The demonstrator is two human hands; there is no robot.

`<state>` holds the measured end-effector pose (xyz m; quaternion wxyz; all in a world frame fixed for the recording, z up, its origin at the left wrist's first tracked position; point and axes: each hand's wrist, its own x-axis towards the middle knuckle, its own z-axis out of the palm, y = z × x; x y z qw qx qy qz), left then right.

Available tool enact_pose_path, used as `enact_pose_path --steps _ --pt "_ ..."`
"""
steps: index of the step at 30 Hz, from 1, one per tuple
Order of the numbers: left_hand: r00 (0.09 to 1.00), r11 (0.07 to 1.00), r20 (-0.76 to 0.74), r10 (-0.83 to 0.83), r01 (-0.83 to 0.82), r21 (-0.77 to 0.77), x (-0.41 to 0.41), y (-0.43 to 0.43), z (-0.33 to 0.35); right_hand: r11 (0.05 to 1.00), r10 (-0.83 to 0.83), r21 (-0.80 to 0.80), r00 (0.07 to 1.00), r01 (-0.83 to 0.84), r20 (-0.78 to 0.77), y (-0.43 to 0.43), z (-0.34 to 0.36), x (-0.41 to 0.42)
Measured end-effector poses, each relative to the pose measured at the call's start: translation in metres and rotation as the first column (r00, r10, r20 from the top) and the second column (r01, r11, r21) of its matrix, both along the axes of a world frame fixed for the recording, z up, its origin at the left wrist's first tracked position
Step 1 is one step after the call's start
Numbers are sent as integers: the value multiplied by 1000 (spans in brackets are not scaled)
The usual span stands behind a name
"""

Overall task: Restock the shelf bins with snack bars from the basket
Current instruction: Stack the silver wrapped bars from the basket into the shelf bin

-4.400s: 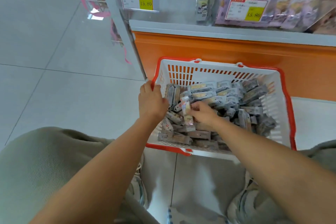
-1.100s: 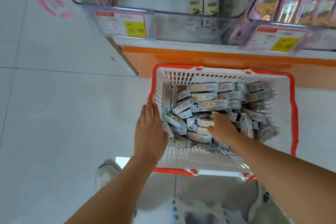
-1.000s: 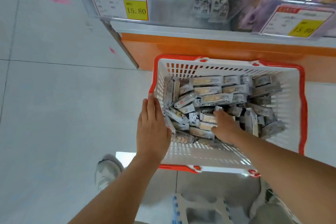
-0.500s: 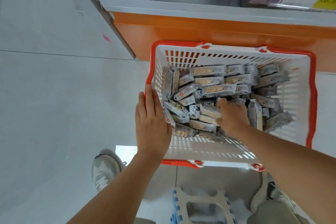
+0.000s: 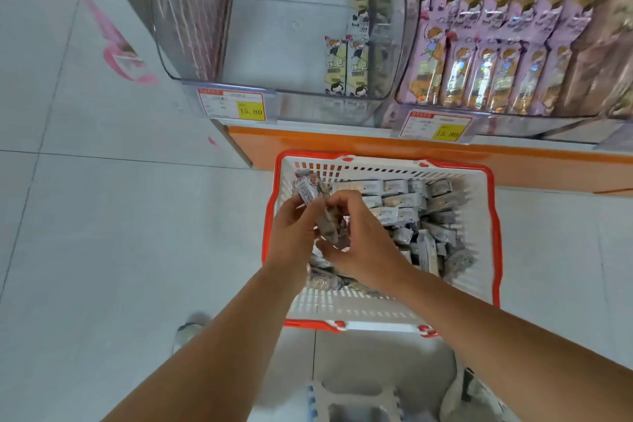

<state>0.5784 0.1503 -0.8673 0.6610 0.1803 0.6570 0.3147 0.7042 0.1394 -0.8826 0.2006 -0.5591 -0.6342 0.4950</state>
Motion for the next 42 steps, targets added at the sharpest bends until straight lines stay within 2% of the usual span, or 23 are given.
enact_pose_path --steps 2,4,8,12,16,18,20,24,26,29,31,32,34,36,39,42 --pt "1000 1000 21 17 -17 18 -6 4 20 998 -44 -51 995 39 -92 0 23 4" --pt "999 999 26 39 -40 22 -11 5 38 994 -111 -18 987 110 -119 1 44 8" --pt "1000 999 -20 22 -21 46 -18 10 69 960 -195 186 977 209 -91 15 76 17" --pt "996 983 -85 30 -14 185 -23 28 99 891 -217 394 974 225 -65 48 107 21" --pt "974 946 -217 65 9 323 -21 63 126 802 -230 578 971 149 69 93 127 22" --pt "970 933 -232 77 12 359 -18 87 132 776 -248 625 950 78 189 112 128 21" --pt "960 919 -280 27 86 385 -15 112 134 762 -253 647 909 -24 332 128 125 21" --pt "857 887 -480 -190 359 290 -14 156 123 758 -215 617 811 -213 544 143 113 21" --pt "792 876 -556 -250 429 218 -17 171 114 757 -140 567 766 -326 627 145 113 16" --pt "761 884 -575 -301 449 132 -21 185 103 815 30 394 709 -426 704 148 122 0" --pt "754 887 -558 -347 458 67 -26 190 101 881 128 214 648 -421 751 157 123 -14" --pt "720 867 -570 -396 497 27 -29 193 99 910 164 121 613 -395 773 162 123 -20" --pt "647 828 -605 -464 560 -36 -35 201 96 939 222 -23 555 -342 802 173 119 -30" --pt "627 811 -602 -494 582 -59 -38 206 91 951 267 -125 544 -284 795 182 113 -37" --pt "653 825 -570 -498 559 -80 -37 211 81 955 288 -183 574 -235 767 189 106 -40" --pt "695 820 -484 -532 565 -92 -36 213 74 961 260 -147 574 -236 777 191 102 -36"
